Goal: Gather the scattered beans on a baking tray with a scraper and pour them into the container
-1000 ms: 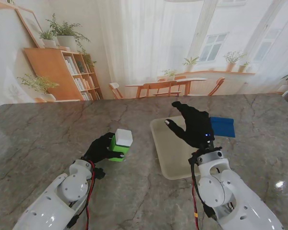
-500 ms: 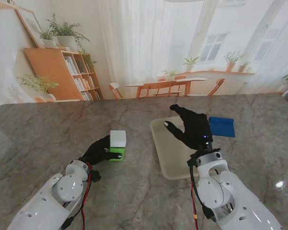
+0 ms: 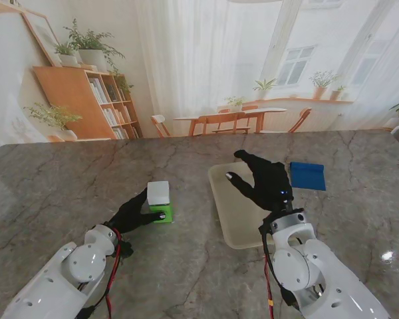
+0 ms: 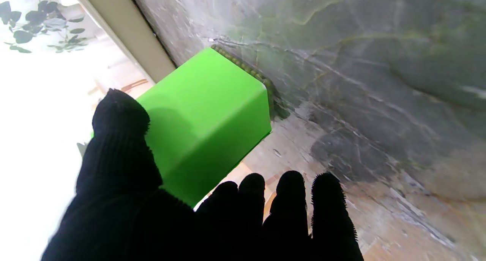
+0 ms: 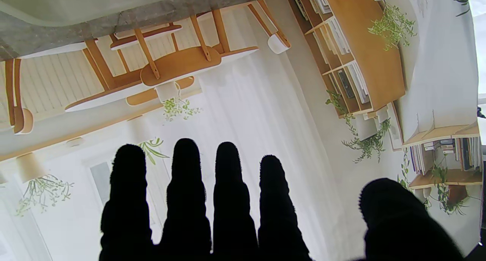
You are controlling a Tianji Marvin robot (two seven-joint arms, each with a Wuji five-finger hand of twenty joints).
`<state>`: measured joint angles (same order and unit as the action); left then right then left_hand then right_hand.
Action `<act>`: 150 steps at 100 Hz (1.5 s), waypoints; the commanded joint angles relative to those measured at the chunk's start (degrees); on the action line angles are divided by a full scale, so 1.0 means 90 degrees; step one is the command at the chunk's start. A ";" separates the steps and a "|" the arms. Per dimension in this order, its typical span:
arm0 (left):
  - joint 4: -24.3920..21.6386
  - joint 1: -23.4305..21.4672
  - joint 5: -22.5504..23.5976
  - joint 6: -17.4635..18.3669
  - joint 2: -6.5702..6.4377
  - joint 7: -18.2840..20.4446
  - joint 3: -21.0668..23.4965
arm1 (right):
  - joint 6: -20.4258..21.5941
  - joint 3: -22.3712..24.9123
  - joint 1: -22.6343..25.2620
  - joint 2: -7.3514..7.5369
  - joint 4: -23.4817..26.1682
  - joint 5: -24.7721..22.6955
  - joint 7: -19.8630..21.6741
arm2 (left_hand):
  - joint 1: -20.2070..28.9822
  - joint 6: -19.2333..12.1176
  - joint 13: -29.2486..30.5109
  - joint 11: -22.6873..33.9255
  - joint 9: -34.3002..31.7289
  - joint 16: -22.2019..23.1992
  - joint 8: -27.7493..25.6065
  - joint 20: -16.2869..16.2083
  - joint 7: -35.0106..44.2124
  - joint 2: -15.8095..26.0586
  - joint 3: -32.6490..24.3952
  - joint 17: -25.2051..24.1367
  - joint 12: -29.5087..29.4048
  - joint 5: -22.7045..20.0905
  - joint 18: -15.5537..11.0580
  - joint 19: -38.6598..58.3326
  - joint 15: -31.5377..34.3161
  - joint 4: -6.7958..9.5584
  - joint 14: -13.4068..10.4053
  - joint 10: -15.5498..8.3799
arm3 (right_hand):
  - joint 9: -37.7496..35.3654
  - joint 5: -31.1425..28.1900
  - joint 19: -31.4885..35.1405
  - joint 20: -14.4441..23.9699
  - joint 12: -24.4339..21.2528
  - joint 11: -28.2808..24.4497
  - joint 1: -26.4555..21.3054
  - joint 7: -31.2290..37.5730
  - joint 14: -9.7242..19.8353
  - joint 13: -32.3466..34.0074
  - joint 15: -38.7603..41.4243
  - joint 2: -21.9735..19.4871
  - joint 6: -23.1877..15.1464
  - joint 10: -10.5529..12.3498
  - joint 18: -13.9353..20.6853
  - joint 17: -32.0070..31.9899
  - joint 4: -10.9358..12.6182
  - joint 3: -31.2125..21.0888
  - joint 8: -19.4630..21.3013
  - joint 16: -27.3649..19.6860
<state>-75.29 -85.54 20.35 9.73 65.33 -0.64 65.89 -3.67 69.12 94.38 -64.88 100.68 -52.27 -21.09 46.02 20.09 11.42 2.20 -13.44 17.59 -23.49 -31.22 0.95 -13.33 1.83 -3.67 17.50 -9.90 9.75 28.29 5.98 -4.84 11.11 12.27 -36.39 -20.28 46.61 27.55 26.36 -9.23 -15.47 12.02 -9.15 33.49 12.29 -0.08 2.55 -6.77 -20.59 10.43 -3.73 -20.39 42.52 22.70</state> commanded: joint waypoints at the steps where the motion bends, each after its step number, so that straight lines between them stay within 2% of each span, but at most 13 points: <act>1: -0.0098 -0.0127 0.0022 0.0017 -0.0065 0.0063 0.0069 | -0.0032 0.0016 0.0050 0.0010 0.0000 0.0024 0.0116 | -0.0356 0.0221 -0.0349 -0.0059 0.0357 -0.0153 0.0545 0.0298 -0.0242 0.0242 -0.0035 -0.0147 -0.0135 0.0225 0.0704 -0.0461 -0.0099 0.0432 0.0043 0.0048 | -0.0047 -0.0122 0.0064 -0.0103 0.0108 -0.0095 0.0000 0.0058 0.0105 0.0057 0.0026 0.0021 -0.0089 0.0088 0.0118 -0.0049 0.0134 0.0196 -0.0091 0.0077; 12: -0.0321 -0.0297 0.0096 0.0035 -0.0104 0.0140 0.0288 | -0.0055 0.0043 0.0063 0.0008 -0.0023 0.0046 0.0126 | -0.0496 0.0178 -0.0453 -0.0084 0.0452 -0.0221 0.0862 0.0339 -0.0227 0.0243 -0.0024 -0.0136 -0.0187 0.0227 0.0688 -0.0678 -0.0138 0.0411 0.0048 0.0039 | -0.0041 -0.0117 0.0058 -0.0106 0.0110 -0.0088 -0.0004 0.0057 0.0109 0.0049 0.0020 0.0022 -0.0087 0.0087 0.0120 -0.0054 0.0134 0.0197 -0.0099 0.0078; 35: -0.0884 -0.0808 0.0557 -0.0147 -0.0133 -0.0046 0.0880 | -0.0141 0.0133 0.0108 -0.0021 -0.0075 0.0187 0.0099 | -0.0552 0.0176 -0.0419 -0.0052 0.0368 -0.0247 0.0949 0.0359 -0.0189 0.0208 -0.0008 -0.0064 -0.0196 0.0208 0.0499 -0.0808 -0.0131 0.0390 0.0027 0.0013 | -0.0028 -0.0112 0.0037 -0.0118 0.0108 -0.0074 -0.0056 0.0055 0.0112 0.0027 -0.0001 0.0025 -0.0087 0.0082 0.0116 -0.0081 0.0141 0.0179 -0.0112 0.0070; 39: -0.1002 -0.0920 0.0722 -0.0201 -0.0138 -0.0119 0.1007 | -0.0158 0.0161 0.0129 -0.0029 -0.0068 0.0230 0.0091 | -0.0550 -0.0049 -0.0354 -0.0026 0.0284 -0.0246 0.0923 0.0357 -0.0158 0.0192 -0.0009 -0.0003 -0.0188 0.0206 0.0509 -0.0818 -0.0113 0.0386 0.0016 -0.0002 | -0.0034 -0.0114 0.0035 -0.0119 0.0108 -0.0075 -0.0119 0.0055 0.0111 0.0032 -0.0001 0.0040 -0.0089 0.0082 0.0109 -0.0082 0.0151 0.0149 -0.0114 0.0070; 49: -0.1332 -0.1217 0.1116 -0.0391 -0.0116 -0.0459 0.1326 | -0.0207 0.0246 0.0193 -0.0062 -0.0048 0.0368 0.0036 | -0.0409 -0.0044 -0.0076 0.0087 -0.0079 -0.0197 0.0264 0.0150 0.0199 0.0226 -0.0020 0.0184 -0.0052 0.0210 0.0616 -0.0759 -0.0041 0.0394 0.0023 -0.0071 | -0.0034 -0.0135 0.0025 -0.0123 0.0105 -0.0069 -0.0272 0.0061 0.0106 0.0045 -0.0001 0.0129 -0.0093 0.0069 0.0112 -0.0094 0.0174 0.0087 -0.0119 0.0071; 69: -0.2050 -0.1808 0.1953 -0.0696 -0.0015 -0.1455 0.1835 | -0.0081 0.0587 0.0413 -0.0114 -0.0020 0.0581 -0.0141 | 0.0160 -0.0387 0.0506 0.0310 -0.0893 0.0001 -0.0464 -0.0253 0.0621 0.0594 -0.0052 0.0426 0.0329 -0.0629 0.0675 -0.0477 0.0095 0.0421 0.0028 -0.0204 | -0.0085 -0.0202 0.0086 -0.0083 0.0111 -0.0085 -0.0701 0.0095 0.0191 0.0216 0.0089 0.0485 -0.0154 0.0145 0.0105 0.0092 0.0248 -0.0118 -0.0122 0.0127; 74: -0.2180 -0.1909 0.2098 -0.0746 0.0025 -0.1767 0.1883 | 0.0047 0.0728 0.0492 -0.0117 -0.0036 0.0632 -0.0160 | 0.0338 -0.0550 0.0712 0.0360 -0.1163 0.0063 -0.0705 -0.0406 0.0729 0.0893 -0.0015 0.0549 0.0446 -0.0831 0.0831 -0.0341 0.0129 0.0404 -0.0001 -0.0220 | -0.0188 -0.0259 0.0207 -0.0022 0.0126 -0.0128 -0.0786 0.0122 0.0235 0.0415 0.0189 0.0591 -0.0198 0.0216 0.0090 0.0300 0.0255 -0.0161 -0.0117 0.0175; 79: -0.2282 -0.1981 0.2169 -0.0788 0.0075 -0.2091 0.1884 | 0.0247 0.0874 0.0567 -0.0128 -0.0075 0.0759 -0.0169 | 0.0438 -0.0619 0.0921 0.0426 -0.1418 0.0106 -0.0839 -0.0497 0.0804 0.1140 -0.0020 0.0776 0.0519 -0.1036 0.1118 -0.0215 0.0180 0.0396 0.0000 -0.0218 | -0.0251 -0.0398 0.0309 0.0039 0.0134 -0.0150 -0.0881 0.0183 0.0260 0.0536 0.0258 0.0708 -0.0251 0.0249 0.0114 0.0434 0.0257 -0.0203 -0.0105 0.0215; 93: -0.2410 -0.2053 0.2124 -0.0846 0.0199 -0.2691 0.1750 | 0.0666 0.1192 0.0759 -0.0209 -0.0197 0.1465 -0.0139 | 0.0400 -0.0862 0.1340 0.0403 -0.1731 0.0181 -0.0961 -0.0603 0.0784 0.1706 0.0025 0.1168 0.0545 -0.1234 0.1612 0.0034 0.0251 0.0360 0.0115 -0.0205 | -0.0494 -0.0587 0.0512 0.0189 0.0158 -0.0227 -0.1040 0.0260 0.0278 0.0788 0.0399 0.0957 -0.0344 0.0307 0.0127 0.0716 0.0240 -0.0244 -0.0117 0.0314; 104: -0.2388 -0.2032 0.2007 -0.1012 0.0208 -0.2601 0.1642 | 0.0720 0.1399 0.0873 -0.0205 -0.0256 0.1799 0.0173 | 0.0315 -0.0969 0.1405 0.0323 -0.1865 0.0137 -0.0931 -0.0503 0.0690 0.1937 0.0044 0.1219 0.0415 -0.1251 0.1784 0.0015 0.0179 0.0350 0.0177 -0.0170 | -0.0610 -0.0719 0.0571 0.0260 0.0165 -0.0243 -0.0967 0.0303 0.0292 0.0886 0.0426 0.0983 -0.0401 0.0339 0.0135 0.0850 0.0220 -0.0218 -0.0137 0.0356; 124: -0.2149 -0.1870 0.1389 -0.1313 0.0223 -0.2146 0.1524 | 0.0527 0.1490 0.0779 -0.0143 -0.0581 0.2102 0.0738 | 0.0331 -0.0969 0.1234 0.0252 -0.1783 0.0030 -0.0809 -0.0294 0.0583 0.2042 0.0039 0.1034 0.0230 -0.1255 0.1760 -0.0213 0.0076 0.0348 0.0313 -0.0064 | -0.0616 -0.0719 0.0450 0.0275 0.0161 -0.0204 -0.0939 0.0301 0.0257 0.0867 0.0326 0.0995 -0.0388 0.0325 0.0172 0.0818 0.0206 -0.0237 -0.0182 0.0357; 150: -0.2057 -0.1844 0.1236 -0.1485 0.0202 -0.1907 0.1439 | 0.0465 0.1287 0.0415 -0.0144 -0.1122 0.2228 0.0789 | 0.0354 -0.0957 0.1262 0.0289 -0.1838 0.0047 -0.0775 -0.0315 0.0618 0.2022 0.0049 0.1003 0.0195 -0.1338 0.1746 -0.0292 0.0126 0.0345 0.0369 -0.0059 | -0.0564 -0.0702 0.0234 0.0224 0.0168 -0.0184 -0.0957 0.0320 0.0221 0.0738 0.0212 0.1065 -0.0334 0.0296 0.0163 0.0646 0.0191 -0.0246 -0.0207 0.0334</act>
<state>-94.01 -101.69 32.14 -3.26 67.02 -18.45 79.28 0.22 80.98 98.41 -66.19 91.04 -32.10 -14.62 48.99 12.79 23.04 5.33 -29.62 18.40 -31.12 -34.94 7.65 1.42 1.99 6.48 20.90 -21.15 24.31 26.91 7.69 -4.80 14.16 11.90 -41.96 -26.42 49.41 29.09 27.09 -10.66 -24.47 14.65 -7.70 41.31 14.93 8.87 0.32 -4.84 -20.11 17.17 -3.53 -21.76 41.96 25.32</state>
